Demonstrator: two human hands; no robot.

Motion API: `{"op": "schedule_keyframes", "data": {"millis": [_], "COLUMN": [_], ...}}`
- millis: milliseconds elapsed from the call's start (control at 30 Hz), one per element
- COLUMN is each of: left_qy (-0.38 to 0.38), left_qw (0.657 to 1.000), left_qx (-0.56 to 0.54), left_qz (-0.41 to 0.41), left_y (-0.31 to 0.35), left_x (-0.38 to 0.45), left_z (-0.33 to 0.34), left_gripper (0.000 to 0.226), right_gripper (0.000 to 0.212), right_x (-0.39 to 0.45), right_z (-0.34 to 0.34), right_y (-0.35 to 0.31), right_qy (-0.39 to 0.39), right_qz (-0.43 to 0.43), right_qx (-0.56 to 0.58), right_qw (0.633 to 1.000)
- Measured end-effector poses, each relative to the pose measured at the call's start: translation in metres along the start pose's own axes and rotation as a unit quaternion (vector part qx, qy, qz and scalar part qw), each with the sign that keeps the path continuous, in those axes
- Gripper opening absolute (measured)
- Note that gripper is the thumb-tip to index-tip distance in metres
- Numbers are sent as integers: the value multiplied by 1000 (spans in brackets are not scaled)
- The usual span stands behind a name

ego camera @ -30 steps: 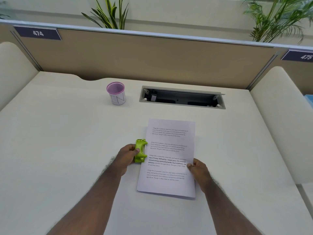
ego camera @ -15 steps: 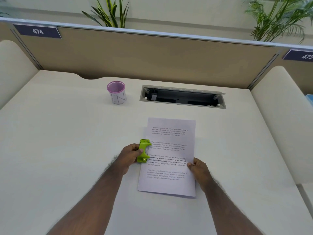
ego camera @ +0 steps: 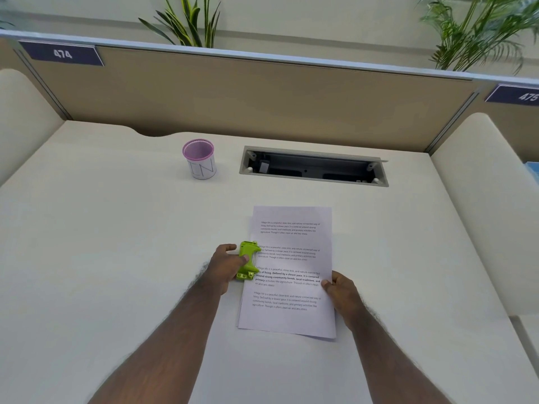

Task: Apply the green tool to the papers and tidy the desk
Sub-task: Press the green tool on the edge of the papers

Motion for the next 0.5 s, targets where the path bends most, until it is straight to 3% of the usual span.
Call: {"op": "schedule_keyframes", "data": {"millis": [167, 333, 500], "left_qy": [12, -10, -15], "left_qw": [997, 996, 995], "left_qx": [-55, -53, -45], "left_qz": [-43, -68, -92], "left_y": [0, 6, 8], "left_x": [4, 5, 11], "left_z": [0, 1, -2], "left_gripper": [57, 35, 33], "right_gripper": [24, 23, 25], "right_x": [0, 1, 1], "right_z": [-1, 0, -1], "right_y": [1, 0, 1], "right_qy": [-3, -3, -10], "right_qz": [0, 0, 0], "right_qx": [2, 4, 13], "right_qw": [1000, 1000, 1000]}}
Point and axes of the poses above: each hand's wrist, its own x-axis towards the middle knuckle, its own z-axis out of the palm, y = z × x, the point moved 1 cm from there along x, towards the middle knuckle, and after that the axes turned 14 degrees about z, right-handed, at the moved point
